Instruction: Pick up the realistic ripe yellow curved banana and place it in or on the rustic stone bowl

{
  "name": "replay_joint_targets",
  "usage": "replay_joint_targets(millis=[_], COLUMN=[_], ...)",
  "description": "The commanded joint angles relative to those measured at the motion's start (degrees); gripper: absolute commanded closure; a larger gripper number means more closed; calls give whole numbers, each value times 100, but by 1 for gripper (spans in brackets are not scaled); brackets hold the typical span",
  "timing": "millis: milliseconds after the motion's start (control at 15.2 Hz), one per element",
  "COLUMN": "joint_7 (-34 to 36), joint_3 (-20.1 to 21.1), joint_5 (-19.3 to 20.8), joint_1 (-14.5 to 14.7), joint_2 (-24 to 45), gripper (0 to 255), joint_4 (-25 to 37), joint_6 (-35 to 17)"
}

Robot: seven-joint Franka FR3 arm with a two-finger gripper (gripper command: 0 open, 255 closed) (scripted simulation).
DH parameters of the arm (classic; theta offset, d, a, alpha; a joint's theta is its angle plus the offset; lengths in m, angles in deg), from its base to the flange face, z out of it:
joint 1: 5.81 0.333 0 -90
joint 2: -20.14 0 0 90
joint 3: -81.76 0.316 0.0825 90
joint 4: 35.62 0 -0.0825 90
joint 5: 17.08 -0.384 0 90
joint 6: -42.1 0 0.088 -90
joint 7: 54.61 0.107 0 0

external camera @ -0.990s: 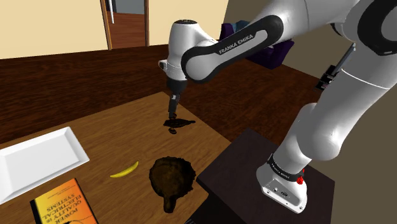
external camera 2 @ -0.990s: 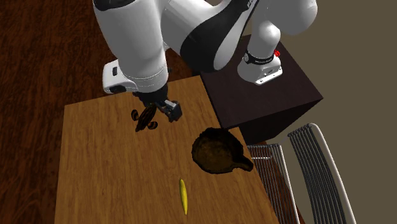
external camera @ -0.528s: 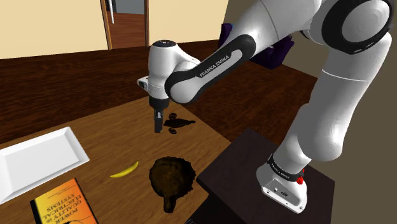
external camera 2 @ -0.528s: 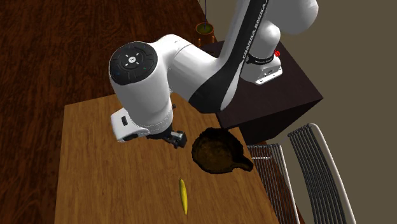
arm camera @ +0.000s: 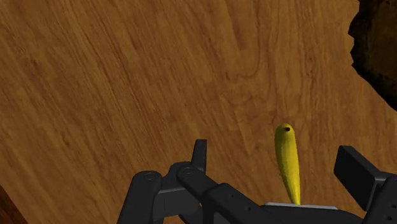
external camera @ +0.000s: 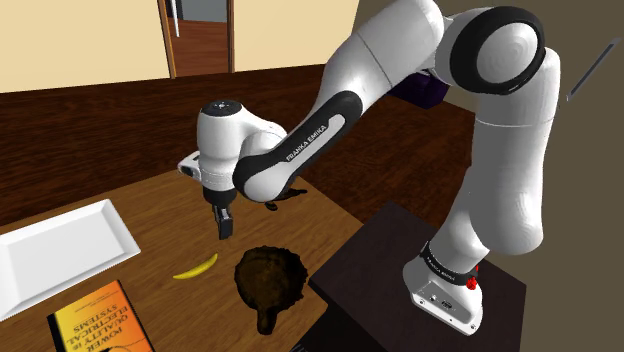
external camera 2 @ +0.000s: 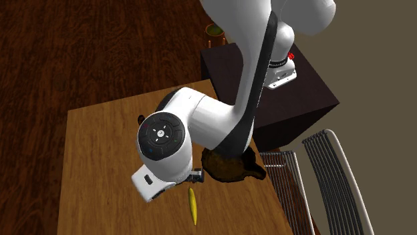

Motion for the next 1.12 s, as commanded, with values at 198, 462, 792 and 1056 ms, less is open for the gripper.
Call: replay_joint_targets(millis=[198, 462, 792, 1056], joint_7=[-207, -353, -278, -244], joint_3=[9, 3, -123, -186], joint_5=[499, 769, 886, 940], joint_1=[415, 678, 769, 816], joint_2=[833, 1298, 1639, 1818], gripper=[0, 0, 0, 0], joint_4=[578, 923, 1066, 1152], joint_6=[-230, -336, -536, -633])
